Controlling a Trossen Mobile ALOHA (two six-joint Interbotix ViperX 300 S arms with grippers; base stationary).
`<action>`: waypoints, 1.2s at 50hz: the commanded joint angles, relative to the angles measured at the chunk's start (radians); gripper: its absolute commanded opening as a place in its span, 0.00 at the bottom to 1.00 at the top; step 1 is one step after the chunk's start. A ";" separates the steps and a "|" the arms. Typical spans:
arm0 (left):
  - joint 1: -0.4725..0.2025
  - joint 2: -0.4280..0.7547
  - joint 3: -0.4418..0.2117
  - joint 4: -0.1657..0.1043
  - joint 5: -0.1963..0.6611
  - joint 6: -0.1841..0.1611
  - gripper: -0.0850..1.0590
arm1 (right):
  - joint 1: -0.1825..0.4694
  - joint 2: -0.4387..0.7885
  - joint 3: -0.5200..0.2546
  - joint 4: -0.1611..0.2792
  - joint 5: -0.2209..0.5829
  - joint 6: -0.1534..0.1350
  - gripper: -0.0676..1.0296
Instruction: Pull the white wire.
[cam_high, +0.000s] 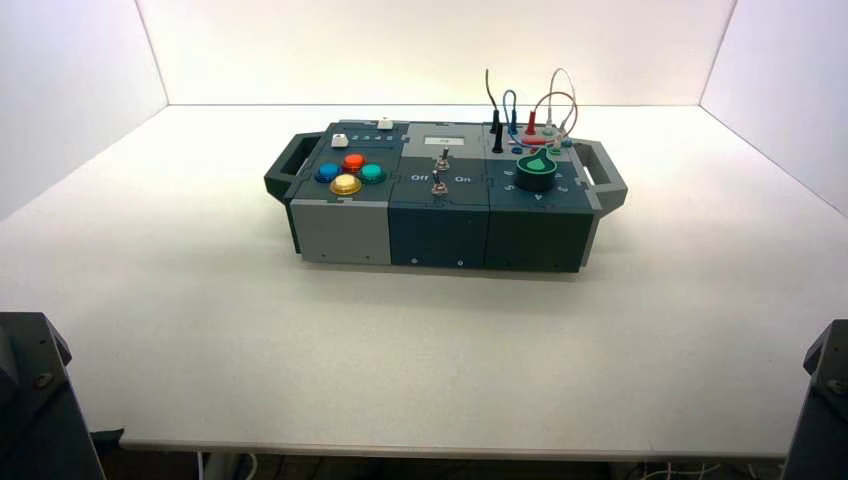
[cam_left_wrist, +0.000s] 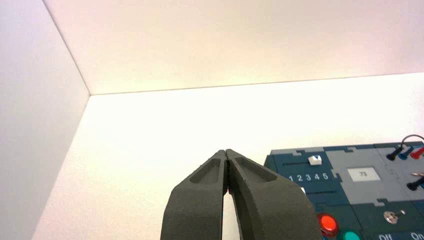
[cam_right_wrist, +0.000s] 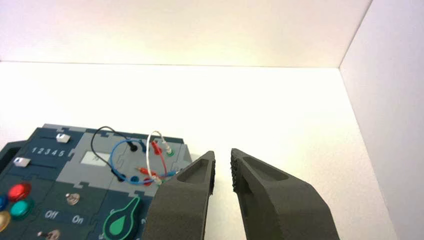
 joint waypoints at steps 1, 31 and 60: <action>-0.011 0.000 -0.046 -0.006 0.014 -0.008 0.05 | 0.002 0.002 -0.067 0.026 0.061 0.002 0.24; -0.115 0.080 -0.161 -0.021 0.354 -0.009 0.05 | 0.017 0.130 -0.233 0.080 0.466 -0.014 0.37; -0.247 0.161 -0.181 -0.043 0.463 -0.009 0.05 | 0.167 0.330 -0.239 0.097 0.360 -0.021 0.42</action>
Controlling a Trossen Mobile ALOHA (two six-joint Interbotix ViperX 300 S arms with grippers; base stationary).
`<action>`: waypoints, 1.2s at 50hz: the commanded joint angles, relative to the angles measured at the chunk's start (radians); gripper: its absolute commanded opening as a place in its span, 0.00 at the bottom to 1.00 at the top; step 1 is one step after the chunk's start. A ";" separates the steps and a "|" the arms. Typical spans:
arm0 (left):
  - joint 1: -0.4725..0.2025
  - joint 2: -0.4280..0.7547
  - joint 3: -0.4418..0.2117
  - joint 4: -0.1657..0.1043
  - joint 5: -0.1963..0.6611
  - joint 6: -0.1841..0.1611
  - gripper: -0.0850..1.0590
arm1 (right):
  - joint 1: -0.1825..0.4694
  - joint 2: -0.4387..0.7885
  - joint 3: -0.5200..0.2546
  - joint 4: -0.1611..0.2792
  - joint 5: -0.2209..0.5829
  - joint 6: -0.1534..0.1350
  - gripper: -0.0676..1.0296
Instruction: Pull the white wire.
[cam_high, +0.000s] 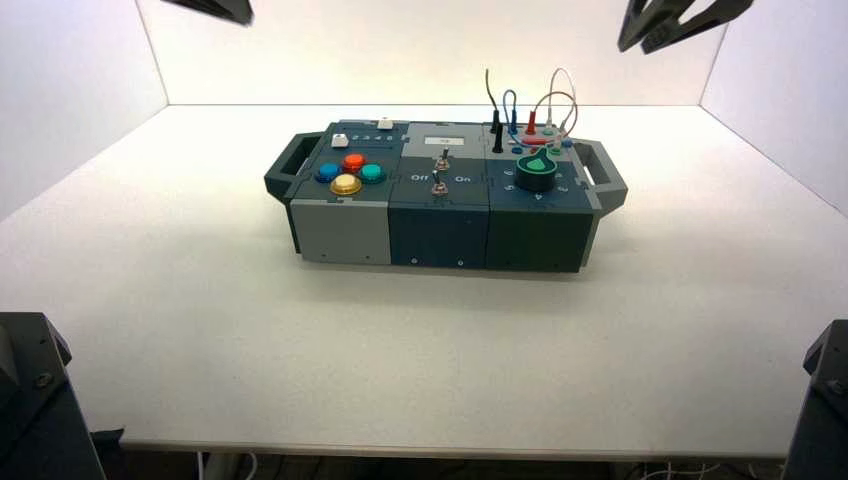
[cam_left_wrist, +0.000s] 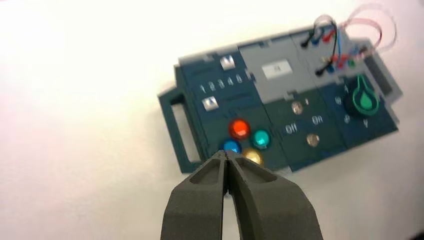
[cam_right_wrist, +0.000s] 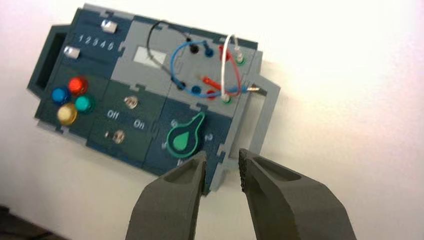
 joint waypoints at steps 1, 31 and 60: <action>-0.017 0.021 -0.038 -0.003 0.031 -0.002 0.05 | 0.003 0.031 -0.032 0.005 -0.034 0.000 0.44; -0.031 0.089 -0.061 -0.029 0.057 0.006 0.05 | 0.040 0.302 -0.098 0.003 -0.110 -0.003 0.47; -0.031 0.077 -0.054 -0.028 0.034 0.009 0.05 | 0.074 0.463 -0.190 -0.044 -0.183 0.002 0.45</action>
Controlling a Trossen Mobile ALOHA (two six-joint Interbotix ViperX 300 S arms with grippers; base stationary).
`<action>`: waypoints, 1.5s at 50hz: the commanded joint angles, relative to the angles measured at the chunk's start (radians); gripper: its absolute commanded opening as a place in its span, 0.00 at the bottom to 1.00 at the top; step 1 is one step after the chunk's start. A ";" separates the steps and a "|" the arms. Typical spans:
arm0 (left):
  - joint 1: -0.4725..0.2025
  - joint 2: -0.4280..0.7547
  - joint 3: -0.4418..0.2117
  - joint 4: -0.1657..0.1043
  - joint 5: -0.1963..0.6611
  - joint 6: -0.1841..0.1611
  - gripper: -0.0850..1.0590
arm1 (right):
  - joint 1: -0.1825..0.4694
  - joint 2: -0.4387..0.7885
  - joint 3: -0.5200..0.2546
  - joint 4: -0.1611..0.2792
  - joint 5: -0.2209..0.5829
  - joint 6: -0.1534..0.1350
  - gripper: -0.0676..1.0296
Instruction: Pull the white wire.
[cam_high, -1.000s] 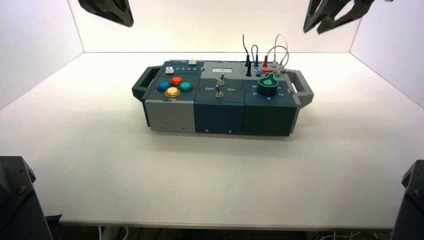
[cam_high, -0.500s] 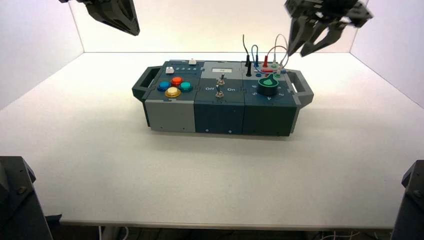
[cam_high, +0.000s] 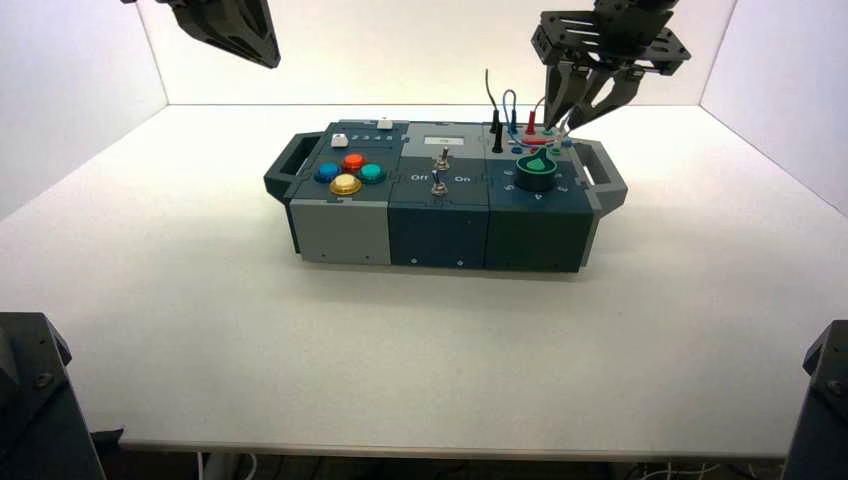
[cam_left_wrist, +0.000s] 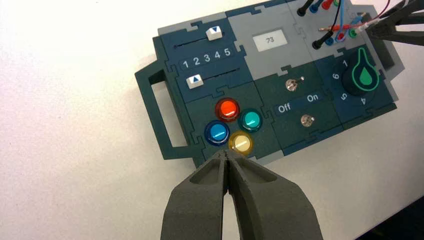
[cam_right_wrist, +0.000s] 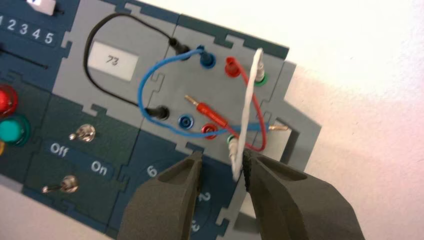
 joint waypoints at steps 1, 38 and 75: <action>-0.005 -0.018 -0.018 -0.002 -0.012 0.003 0.05 | 0.003 -0.002 -0.040 -0.018 -0.011 0.002 0.44; -0.005 -0.026 -0.017 0.002 -0.023 0.005 0.05 | 0.000 0.035 -0.064 -0.103 0.031 0.002 0.12; -0.005 -0.026 -0.017 0.002 -0.023 0.005 0.05 | 0.000 -0.060 -0.132 -0.110 0.196 -0.003 0.08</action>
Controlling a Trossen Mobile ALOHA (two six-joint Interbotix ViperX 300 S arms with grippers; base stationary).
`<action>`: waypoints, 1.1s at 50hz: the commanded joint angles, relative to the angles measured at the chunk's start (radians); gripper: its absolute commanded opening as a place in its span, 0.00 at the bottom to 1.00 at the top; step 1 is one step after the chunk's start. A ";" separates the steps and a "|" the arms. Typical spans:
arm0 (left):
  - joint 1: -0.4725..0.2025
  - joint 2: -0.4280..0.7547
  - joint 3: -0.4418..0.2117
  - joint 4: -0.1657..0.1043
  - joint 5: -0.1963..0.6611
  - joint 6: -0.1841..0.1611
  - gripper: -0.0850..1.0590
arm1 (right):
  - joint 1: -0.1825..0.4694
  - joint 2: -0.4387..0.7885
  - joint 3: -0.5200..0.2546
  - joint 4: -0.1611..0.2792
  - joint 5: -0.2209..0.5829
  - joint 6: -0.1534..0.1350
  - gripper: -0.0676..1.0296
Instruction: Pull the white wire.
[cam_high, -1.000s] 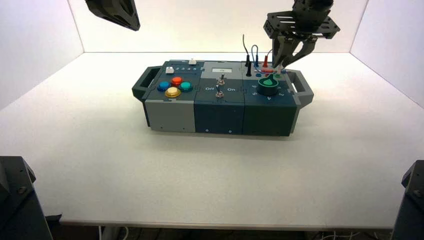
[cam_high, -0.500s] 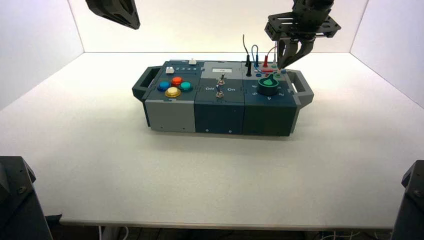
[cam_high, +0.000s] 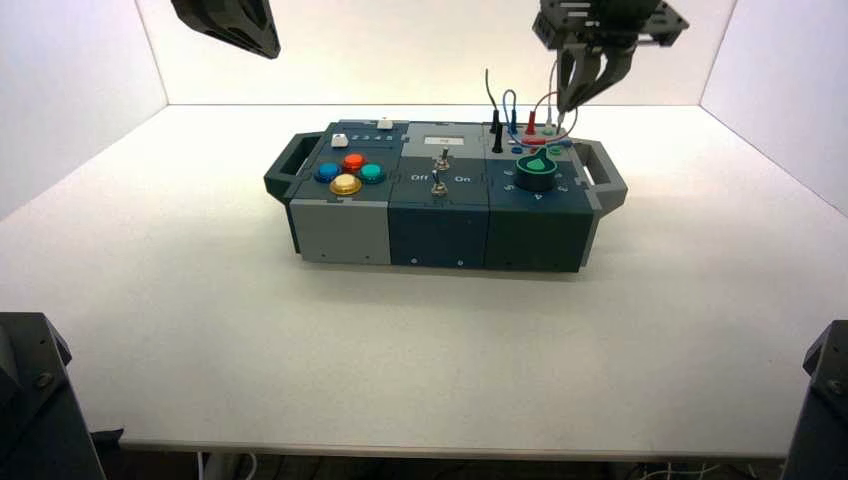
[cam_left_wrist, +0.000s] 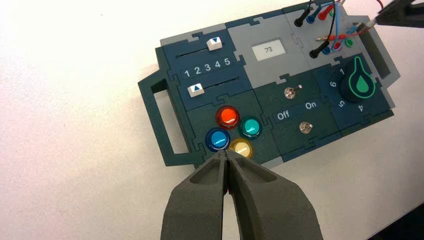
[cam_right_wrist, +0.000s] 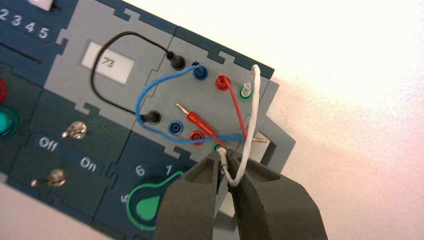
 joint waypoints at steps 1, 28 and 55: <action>-0.005 -0.012 -0.017 0.002 -0.009 0.003 0.05 | 0.003 -0.048 -0.037 -0.002 0.048 -0.005 0.08; -0.005 -0.025 -0.014 0.002 -0.008 0.002 0.05 | 0.003 -0.080 0.000 -0.121 0.187 -0.006 0.09; -0.005 -0.025 -0.012 0.000 -0.018 0.003 0.05 | 0.003 -0.149 0.038 -0.112 0.187 0.011 0.42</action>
